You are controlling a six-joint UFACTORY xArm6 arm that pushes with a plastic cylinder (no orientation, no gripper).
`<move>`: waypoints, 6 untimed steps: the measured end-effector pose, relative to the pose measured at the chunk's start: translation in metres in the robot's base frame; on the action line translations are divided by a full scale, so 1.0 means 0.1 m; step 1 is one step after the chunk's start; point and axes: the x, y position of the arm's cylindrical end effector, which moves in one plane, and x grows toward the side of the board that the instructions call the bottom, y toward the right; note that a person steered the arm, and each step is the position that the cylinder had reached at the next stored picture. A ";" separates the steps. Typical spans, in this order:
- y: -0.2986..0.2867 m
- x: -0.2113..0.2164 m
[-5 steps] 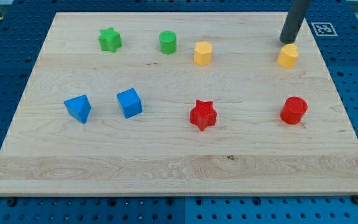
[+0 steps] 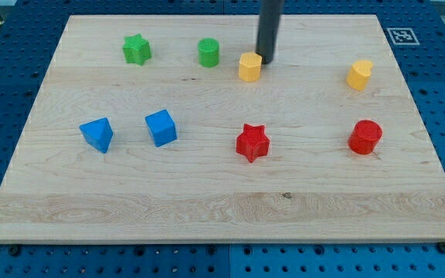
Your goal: Place the hexagon in between green circle and red circle
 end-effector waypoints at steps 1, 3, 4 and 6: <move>-0.29 -0.06; 0.11 0.40; 0.46 0.40; -0.55 0.50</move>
